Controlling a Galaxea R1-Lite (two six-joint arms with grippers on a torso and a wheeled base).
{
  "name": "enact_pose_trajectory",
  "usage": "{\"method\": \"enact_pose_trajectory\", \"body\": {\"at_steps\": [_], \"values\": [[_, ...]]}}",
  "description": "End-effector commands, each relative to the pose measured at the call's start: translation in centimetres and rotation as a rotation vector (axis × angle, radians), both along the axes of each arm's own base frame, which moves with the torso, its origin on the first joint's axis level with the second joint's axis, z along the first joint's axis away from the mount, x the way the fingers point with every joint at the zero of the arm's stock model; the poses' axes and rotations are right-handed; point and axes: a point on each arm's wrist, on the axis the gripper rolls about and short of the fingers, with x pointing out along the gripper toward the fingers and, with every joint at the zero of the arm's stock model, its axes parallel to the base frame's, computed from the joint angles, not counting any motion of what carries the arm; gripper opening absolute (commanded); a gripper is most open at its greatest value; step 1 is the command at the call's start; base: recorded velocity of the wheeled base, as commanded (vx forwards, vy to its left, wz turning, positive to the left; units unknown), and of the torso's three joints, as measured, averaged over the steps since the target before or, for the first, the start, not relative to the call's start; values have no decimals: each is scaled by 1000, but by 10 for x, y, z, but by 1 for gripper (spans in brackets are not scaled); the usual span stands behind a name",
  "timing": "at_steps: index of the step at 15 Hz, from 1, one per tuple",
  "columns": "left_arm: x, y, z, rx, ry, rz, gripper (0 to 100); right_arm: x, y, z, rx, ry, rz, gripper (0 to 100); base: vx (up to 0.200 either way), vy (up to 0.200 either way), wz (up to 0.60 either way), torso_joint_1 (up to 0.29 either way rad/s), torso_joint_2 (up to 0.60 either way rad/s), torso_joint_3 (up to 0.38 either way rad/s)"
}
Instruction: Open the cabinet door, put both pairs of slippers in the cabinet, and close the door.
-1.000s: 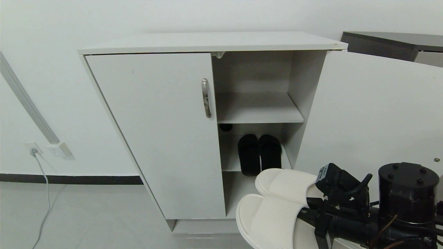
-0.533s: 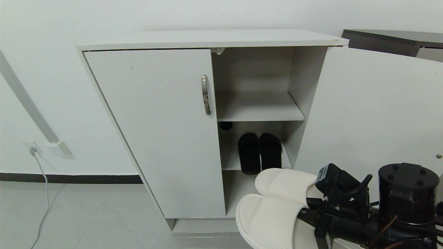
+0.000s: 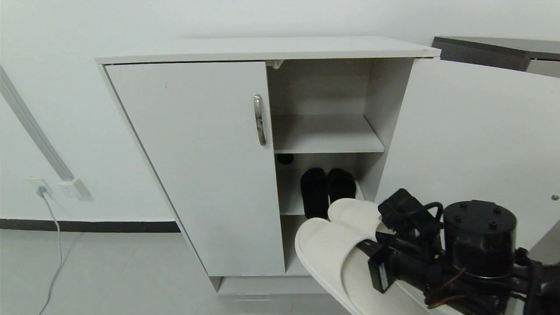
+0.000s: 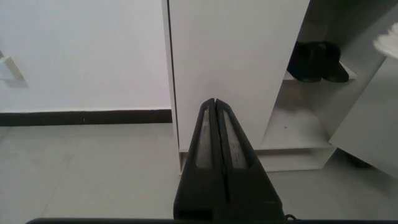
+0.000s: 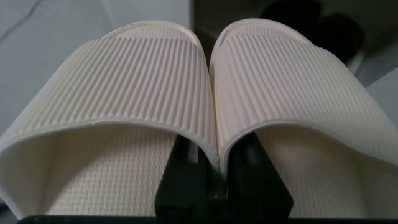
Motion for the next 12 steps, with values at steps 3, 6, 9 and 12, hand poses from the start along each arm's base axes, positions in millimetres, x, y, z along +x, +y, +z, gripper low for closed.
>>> {"method": "enact_pose_trajectory", "body": {"at_steps": [3, 6, 9, 12], "values": [[0, 0, 0, 0, 1, 1, 0, 24, 81, -19, 78, 59, -240, 0, 0, 0, 0, 0, 0, 0], [0, 0, 0, 1, 1, 1, 0, 50, 105, -2, 118, -45, -510, 0, 0, 0, 0, 0, 0, 0], [0, 0, 0, 1, 1, -1, 0, 59, 106, 31, 118, -68, -572, 0, 0, 0, 0, 0, 0, 0], [0, 0, 0, 0, 1, 1, 0, 65, 106, 61, 127, -105, -576, 0, 0, 0, 0, 0, 0, 0]]}}
